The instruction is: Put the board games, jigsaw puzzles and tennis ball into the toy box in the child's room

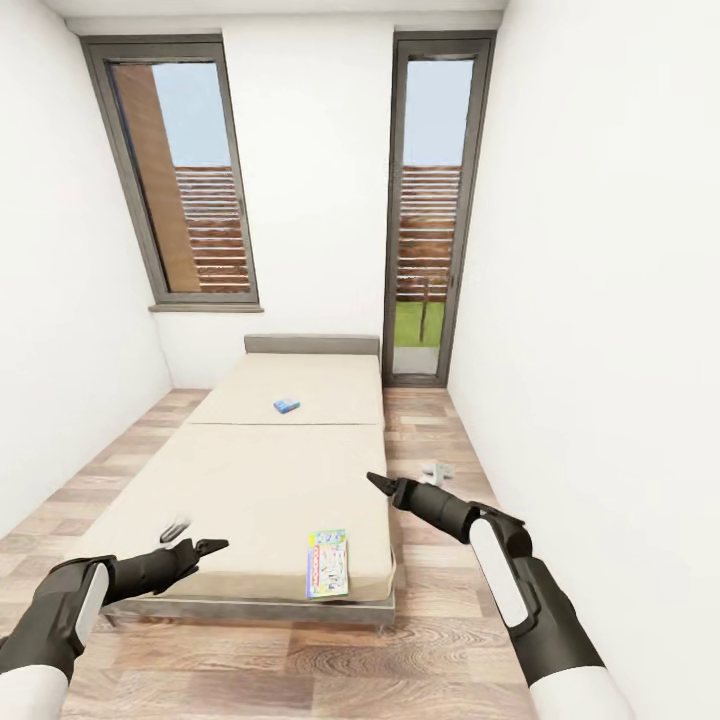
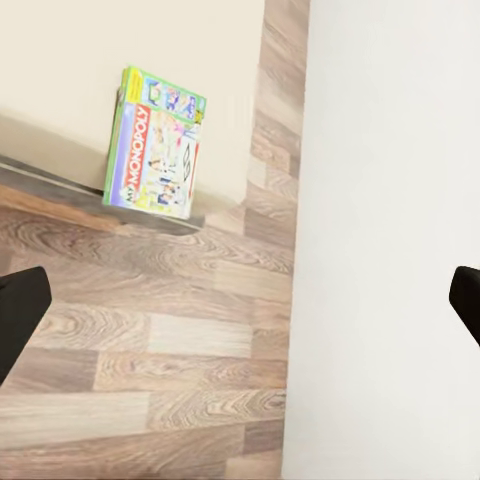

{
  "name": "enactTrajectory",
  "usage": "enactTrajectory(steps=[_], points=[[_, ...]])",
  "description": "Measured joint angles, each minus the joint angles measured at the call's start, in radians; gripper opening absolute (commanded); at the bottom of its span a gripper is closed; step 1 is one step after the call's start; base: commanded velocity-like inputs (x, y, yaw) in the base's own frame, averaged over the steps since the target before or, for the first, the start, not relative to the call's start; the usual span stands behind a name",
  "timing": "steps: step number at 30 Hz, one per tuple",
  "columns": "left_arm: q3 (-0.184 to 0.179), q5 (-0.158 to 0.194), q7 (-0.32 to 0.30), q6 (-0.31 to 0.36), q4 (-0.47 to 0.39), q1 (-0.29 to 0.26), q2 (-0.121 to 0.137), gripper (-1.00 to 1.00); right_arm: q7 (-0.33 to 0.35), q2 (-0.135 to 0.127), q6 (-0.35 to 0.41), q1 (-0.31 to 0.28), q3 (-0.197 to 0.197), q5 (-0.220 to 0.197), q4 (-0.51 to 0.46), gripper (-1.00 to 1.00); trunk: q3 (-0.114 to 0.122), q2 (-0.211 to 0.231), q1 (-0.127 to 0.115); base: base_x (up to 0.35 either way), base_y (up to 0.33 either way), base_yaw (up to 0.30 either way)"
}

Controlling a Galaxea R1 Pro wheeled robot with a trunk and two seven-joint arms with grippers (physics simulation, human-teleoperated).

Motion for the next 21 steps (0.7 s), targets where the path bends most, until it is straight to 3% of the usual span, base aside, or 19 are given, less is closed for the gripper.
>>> enactTrajectory(steps=[5,12,21], points=[[-0.036,0.002,0.004,-0.001,0.000,0.000,-0.005,1.00,0.056,-0.009,0.011,0.000,0.005,-0.175,-0.036,1.00,0.000,0.000,0.000,0.000,-0.241,0.000],[-0.047,0.005,0.004,-0.003,0.000,0.000,-0.005,1.00,0.019,-0.007,0.006,0.001,0.025,-0.213,-0.038,1.00,0.000,0.000,0.000,0.000,-0.158,0.000],[-0.047,0.007,-0.008,-0.001,0.000,0.000,-0.005,1.00,0.019,-0.001,0.008,0.006,0.027,-0.232,-0.030,1.00,0.000,0.000,0.000,0.000,-0.116,0.000]])
